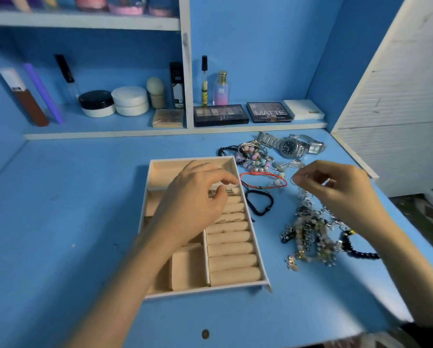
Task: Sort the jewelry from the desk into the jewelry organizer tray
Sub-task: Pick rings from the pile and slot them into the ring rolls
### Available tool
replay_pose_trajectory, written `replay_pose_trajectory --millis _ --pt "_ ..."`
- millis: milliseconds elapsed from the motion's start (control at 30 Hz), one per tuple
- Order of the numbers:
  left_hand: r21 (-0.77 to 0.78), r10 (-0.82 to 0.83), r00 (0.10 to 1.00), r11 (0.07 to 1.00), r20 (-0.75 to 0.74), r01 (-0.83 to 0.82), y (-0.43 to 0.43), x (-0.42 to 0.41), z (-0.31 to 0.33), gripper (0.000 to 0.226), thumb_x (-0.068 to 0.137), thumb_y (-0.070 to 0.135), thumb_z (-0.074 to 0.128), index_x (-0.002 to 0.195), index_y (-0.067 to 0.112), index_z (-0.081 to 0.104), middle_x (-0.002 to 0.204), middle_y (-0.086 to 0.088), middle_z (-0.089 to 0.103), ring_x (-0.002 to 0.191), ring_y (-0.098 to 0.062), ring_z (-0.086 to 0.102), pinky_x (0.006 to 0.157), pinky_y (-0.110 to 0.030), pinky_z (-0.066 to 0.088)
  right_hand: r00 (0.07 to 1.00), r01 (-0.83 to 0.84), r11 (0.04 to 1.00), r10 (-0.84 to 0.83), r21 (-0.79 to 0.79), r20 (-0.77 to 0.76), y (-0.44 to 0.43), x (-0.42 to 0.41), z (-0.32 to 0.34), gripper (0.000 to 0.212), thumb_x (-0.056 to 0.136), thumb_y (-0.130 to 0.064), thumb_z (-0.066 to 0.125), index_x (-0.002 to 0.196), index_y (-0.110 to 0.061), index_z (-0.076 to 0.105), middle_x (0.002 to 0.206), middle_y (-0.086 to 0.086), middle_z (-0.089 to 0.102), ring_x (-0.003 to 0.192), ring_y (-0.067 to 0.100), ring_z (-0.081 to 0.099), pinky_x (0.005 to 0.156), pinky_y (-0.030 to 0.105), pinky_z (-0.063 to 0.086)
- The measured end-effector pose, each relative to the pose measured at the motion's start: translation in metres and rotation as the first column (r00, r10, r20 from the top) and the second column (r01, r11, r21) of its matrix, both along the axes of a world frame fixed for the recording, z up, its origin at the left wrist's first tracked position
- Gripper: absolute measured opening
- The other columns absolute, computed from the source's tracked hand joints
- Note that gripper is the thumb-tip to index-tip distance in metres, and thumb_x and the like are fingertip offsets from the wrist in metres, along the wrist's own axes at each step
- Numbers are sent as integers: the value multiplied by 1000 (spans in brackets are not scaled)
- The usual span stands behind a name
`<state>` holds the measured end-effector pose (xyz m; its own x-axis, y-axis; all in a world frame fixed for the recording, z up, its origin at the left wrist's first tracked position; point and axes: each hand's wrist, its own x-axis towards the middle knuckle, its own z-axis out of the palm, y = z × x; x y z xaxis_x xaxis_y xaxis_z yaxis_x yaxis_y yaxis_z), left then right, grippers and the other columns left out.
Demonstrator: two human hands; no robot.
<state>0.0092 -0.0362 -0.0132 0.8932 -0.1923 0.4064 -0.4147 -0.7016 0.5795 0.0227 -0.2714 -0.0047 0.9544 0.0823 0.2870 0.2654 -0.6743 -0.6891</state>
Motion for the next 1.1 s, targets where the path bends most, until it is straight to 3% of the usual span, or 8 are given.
replay_pose_trajectory --millis 167,367,433,533,667,800,900,1100 --pt "70 -67 996 995 -66 72 -40 15 6 22 85 14 55 95 29 69 85 17 57 90 -7 45 83 -26 39 990 131 991 -130 27 -49 -31 17 -3 10 84 -23 66 80 -14 70 73 16 64 63 24 52 55 25 37" --pt "139 -94 986 984 -139 114 -82 32 2 20 90 21 53 100 29 68 95 14 62 92 -8 45 89 -23 29 986 164 968 -167 -192 5 -46 33 -19 8 83 -13 65 85 -16 72 79 5 64 71 16 55 61 11 36" --pt "156 -86 986 982 -140 108 -90 37 -1 19 91 22 52 102 28 67 100 10 64 90 -7 44 97 -19 19 988 148 950 -153 -277 3 -49 37 -24 10 82 -11 65 87 -16 72 80 4 59 73 17 52 63 21 36" --pt "130 -80 987 987 -138 98 -97 41 -5 19 92 21 52 102 25 68 101 6 65 86 -7 41 104 -26 25 992 106 933 -121 -345 -22 -54 41 -26 15 82 -13 64 93 -19 72 82 2 55 81 19 49 69 29 38" --pt "96 -74 989 992 -127 86 -98 41 -11 19 91 20 51 98 23 69 101 5 66 96 -9 46 107 -29 27 995 57 914 -84 -402 -50 -56 43 -22 18 80 -25 68 97 -24 71 86 0 53 89 19 45 75 34 42" --pt "70 -81 989 993 -124 90 -95 42 -13 18 90 19 53 96 22 70 100 4 67 101 -12 49 104 -31 32 995 19 892 -62 -451 -81 -57 45 -18 16 79 -30 70 94 -26 70 86 0 52 90 18 44 73 27 34" --pt "77 -82 987 993 -136 93 -94 43 -14 18 90 19 53 97 22 70 100 5 67 106 -13 48 94 -24 33 989 -33 894 -35 -447 -143 -57 48 -14 12 78 -30 71 88 -24 68 85 1 53 90 19 46 73 27 35" --pt "97 -77 988 991 -137 91 -92 44 -15 18 90 21 53 99 23 69 100 8 65 103 -11 47 86 -23 35 993 79 957 -101 -280 -67 -51 46 -14 6 75 -19 73 74 -16 67 75 1 56 74 20 53 66 33 43"
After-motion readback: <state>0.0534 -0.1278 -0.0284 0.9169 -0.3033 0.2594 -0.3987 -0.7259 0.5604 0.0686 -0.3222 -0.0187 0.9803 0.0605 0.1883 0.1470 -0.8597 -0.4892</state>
